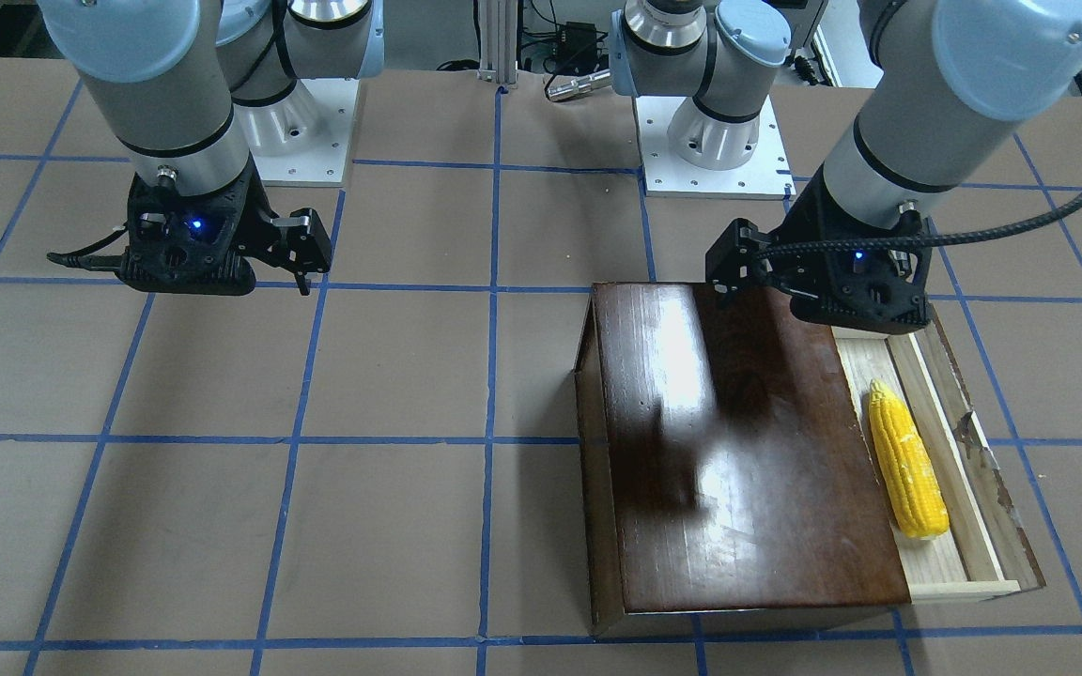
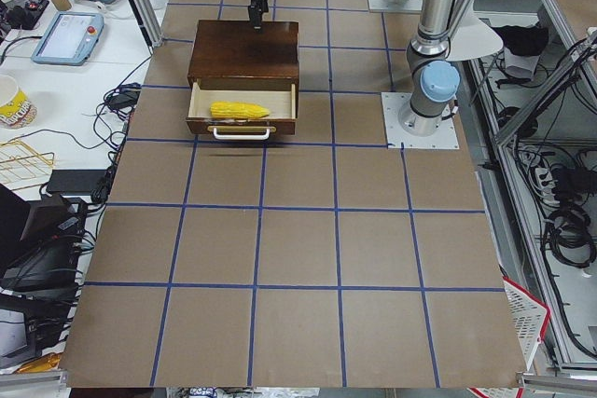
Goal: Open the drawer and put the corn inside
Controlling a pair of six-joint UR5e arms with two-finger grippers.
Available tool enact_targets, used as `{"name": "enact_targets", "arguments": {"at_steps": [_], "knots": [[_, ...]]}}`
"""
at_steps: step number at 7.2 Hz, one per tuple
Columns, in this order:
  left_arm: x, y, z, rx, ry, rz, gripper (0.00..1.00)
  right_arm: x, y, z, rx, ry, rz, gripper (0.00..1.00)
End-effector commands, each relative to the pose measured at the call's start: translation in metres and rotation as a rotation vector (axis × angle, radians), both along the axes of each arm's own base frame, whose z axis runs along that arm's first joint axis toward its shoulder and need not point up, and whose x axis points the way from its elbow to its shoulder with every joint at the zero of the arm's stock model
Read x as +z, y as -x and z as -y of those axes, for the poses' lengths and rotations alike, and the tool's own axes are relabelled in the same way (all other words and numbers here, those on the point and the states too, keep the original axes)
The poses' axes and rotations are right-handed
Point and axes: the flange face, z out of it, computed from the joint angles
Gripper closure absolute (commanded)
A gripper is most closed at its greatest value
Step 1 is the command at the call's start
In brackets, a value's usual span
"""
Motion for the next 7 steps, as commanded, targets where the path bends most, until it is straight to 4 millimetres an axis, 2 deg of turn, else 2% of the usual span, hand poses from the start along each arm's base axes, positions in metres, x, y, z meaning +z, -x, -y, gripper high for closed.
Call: {"name": "enact_targets", "arguments": {"at_steps": [1, 4, 7], "knots": [[-0.008, 0.006, -0.031, 0.006, -0.016, 0.006, 0.00, 0.000, 0.000, 0.000, 0.000, 0.000, 0.000, 0.00], [-0.023, 0.006, -0.036, 0.024, 0.028, 0.006, 0.00, 0.000, 0.000, 0.000, 0.000, 0.000, 0.000, 0.00], [-0.009, 0.006, -0.046, 0.023, 0.047, 0.009, 0.00, 0.000, 0.000, 0.000, 0.000, 0.000, 0.000, 0.00]]}}
